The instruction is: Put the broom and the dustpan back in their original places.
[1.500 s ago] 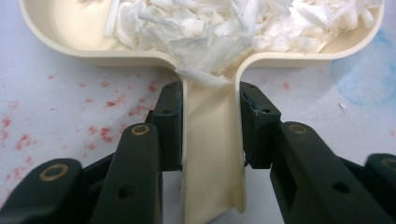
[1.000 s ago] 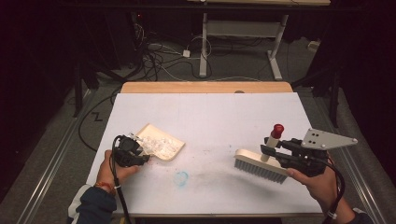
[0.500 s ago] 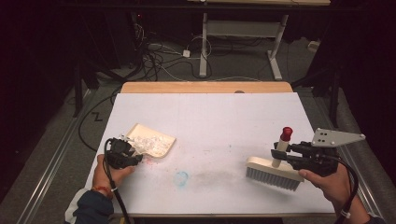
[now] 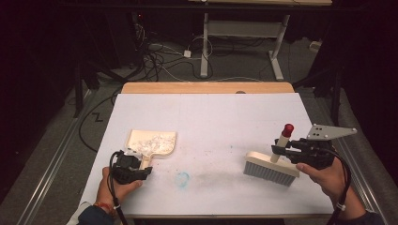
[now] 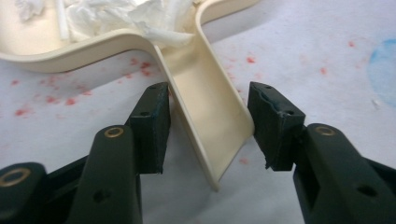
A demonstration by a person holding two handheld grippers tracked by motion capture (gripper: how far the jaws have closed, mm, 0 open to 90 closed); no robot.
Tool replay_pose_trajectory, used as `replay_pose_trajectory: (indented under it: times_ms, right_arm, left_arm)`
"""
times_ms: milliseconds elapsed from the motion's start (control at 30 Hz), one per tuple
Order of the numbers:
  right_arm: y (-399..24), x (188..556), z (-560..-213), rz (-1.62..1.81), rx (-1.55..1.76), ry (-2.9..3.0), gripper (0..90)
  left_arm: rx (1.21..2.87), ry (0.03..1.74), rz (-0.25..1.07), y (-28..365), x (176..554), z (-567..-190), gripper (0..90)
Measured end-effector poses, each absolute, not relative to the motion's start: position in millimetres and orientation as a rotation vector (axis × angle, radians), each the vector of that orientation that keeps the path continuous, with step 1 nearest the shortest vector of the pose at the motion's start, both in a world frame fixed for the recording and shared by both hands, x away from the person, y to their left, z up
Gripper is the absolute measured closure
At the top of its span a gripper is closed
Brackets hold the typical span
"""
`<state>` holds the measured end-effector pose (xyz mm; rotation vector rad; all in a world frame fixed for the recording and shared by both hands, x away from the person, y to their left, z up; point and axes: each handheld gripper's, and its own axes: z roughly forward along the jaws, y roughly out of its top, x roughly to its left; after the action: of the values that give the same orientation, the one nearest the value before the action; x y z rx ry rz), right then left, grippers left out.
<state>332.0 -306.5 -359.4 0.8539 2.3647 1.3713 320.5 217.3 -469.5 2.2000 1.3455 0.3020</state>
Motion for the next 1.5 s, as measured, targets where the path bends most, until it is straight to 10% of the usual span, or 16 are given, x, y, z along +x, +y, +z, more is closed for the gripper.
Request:
replay_pose_trajectory:
  times_ms: [967,1500]
  right_arm:
    - [-288,427,-390,1.196,1.122,2.243,61.4]
    - [-270,459,-412,1.08,1.2,2.207,60.2]
  left_arm:
    - [2.187,1.134,0.428,204,311,-460,45.7]
    - [2.139,0.898,0.691,195,283,-459,25.9]
